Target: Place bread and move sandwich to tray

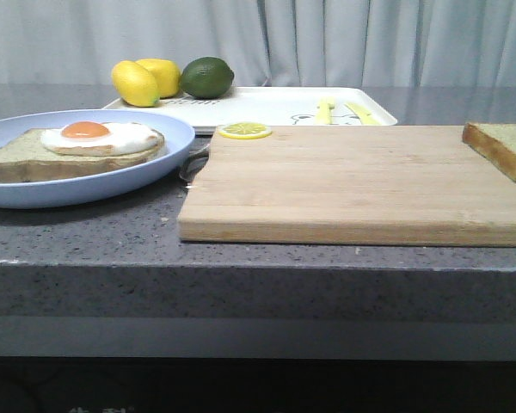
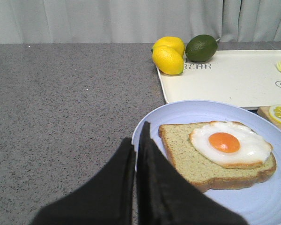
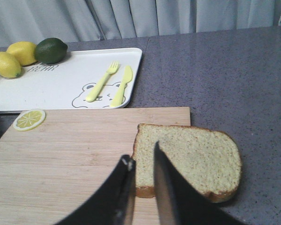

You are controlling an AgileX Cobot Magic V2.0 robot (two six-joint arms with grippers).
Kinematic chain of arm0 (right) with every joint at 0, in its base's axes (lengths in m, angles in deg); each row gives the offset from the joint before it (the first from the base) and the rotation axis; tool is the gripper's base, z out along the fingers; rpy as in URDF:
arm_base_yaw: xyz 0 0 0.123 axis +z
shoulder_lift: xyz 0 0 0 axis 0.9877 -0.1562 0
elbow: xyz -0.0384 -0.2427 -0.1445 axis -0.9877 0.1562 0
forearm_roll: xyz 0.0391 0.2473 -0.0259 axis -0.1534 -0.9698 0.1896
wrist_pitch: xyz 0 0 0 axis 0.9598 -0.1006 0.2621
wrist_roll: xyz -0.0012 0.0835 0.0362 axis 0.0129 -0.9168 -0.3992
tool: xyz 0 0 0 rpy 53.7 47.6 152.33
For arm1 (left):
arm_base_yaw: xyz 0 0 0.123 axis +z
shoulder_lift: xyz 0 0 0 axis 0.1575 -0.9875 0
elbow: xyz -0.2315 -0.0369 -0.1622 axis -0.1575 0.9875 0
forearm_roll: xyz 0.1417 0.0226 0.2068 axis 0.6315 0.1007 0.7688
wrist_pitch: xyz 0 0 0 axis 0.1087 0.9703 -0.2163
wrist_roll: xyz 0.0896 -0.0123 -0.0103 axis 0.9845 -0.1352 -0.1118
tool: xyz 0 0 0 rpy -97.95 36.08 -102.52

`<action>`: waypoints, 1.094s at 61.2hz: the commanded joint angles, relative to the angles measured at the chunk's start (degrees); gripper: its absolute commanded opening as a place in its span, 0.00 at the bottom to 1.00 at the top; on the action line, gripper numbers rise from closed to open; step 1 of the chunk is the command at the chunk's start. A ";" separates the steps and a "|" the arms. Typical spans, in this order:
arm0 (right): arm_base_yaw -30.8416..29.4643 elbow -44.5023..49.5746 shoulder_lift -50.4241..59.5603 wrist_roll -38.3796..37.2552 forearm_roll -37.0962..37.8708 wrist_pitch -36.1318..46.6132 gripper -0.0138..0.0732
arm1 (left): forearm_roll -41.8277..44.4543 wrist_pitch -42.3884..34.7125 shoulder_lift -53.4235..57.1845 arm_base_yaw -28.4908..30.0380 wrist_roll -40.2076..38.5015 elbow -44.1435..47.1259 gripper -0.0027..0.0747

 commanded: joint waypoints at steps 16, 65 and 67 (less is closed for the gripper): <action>-0.02 -2.20 -0.68 0.34 -1.03 4.97 0.89 | -1.46 -4.91 -0.47 -0.31 -0.07 -2.20 0.91; -21.38 -29.92 -45.69 -1.51 -3.46 -20.86 0.89 | -1.46 -4.91 -0.47 -0.31 -0.07 -2.20 0.90; -21.66 -30.87 -47.49 -0.54 -4.26 -21.94 0.89 | -1.46 -4.91 -0.47 -0.31 -0.07 -2.20 0.90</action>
